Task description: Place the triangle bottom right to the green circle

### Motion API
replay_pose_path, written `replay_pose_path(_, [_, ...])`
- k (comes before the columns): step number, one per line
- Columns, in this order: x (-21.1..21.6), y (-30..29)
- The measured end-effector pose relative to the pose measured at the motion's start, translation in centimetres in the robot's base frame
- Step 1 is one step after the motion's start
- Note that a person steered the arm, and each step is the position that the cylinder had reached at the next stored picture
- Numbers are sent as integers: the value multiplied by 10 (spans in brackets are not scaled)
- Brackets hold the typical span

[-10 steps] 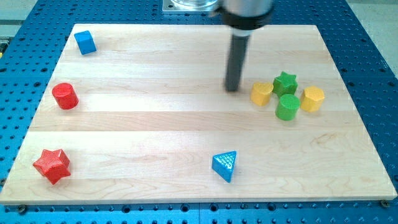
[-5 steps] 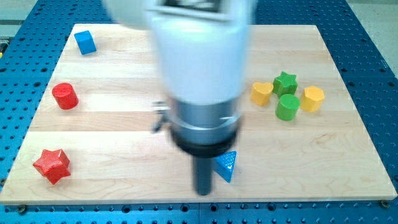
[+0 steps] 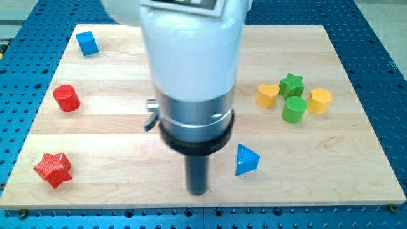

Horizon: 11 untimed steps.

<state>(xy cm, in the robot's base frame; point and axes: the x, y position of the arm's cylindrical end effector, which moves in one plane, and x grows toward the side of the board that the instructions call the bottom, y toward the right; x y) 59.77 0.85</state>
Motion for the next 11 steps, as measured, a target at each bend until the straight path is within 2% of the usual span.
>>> replay_pose_path(1, [-13, 63])
replay_pose_path(2, [-17, 80])
replay_pose_path(3, [-17, 80])
replay_pose_path(5, [-13, 6])
replay_pose_path(7, [-36, 101])
replay_pose_path(8, [-36, 105])
replay_pose_path(9, [-36, 104])
replay_pose_path(10, [-36, 49])
replay_pose_path(11, [-49, 25])
